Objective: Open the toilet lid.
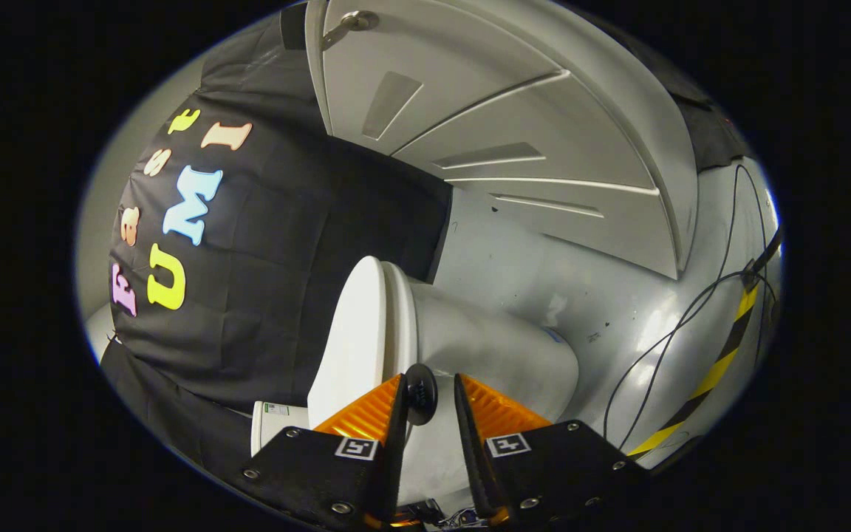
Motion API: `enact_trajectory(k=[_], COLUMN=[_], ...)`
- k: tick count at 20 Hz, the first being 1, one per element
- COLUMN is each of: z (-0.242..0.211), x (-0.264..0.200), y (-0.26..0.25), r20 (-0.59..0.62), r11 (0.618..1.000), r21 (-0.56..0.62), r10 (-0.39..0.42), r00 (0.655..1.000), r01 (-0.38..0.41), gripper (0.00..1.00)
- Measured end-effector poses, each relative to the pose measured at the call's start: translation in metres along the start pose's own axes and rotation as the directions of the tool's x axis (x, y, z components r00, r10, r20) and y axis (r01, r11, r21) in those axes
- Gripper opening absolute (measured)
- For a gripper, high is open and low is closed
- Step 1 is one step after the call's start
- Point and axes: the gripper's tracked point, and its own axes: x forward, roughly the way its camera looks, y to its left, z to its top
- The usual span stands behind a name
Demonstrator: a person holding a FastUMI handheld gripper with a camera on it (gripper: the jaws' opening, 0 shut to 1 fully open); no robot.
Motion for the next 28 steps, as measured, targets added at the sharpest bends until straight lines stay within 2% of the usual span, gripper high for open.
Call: enact_trajectory(k=[4,9,12,16,19,22,28], z=[-0.001,0.001,0.004,0.003,0.004,0.005,0.012], x=[0.002,0.002,0.000,0.000,0.001,0.002,-0.011], y=[0.004,0.005,0.009,0.008,0.006,0.005,0.028], r20=[-0.001,-0.004,0.007,-0.012,-0.012,-0.016,0.025], r11=[1.000,0.996,0.988,0.982,0.992,0.990,0.986], r21=[0.014,0.077,0.133,0.180,0.117,0.139,0.156], r10=[0.014,0.048,0.072,0.059,0.049,0.036,0.051], r00=[1.000,0.999,0.997,0.998,0.999,0.999,0.998], r01=[-0.014,-0.048,-0.072,-0.055,-0.047,-0.034,-0.055], gripper=[0.23,0.14,0.03,0.00,0.00,0.00,0.00])
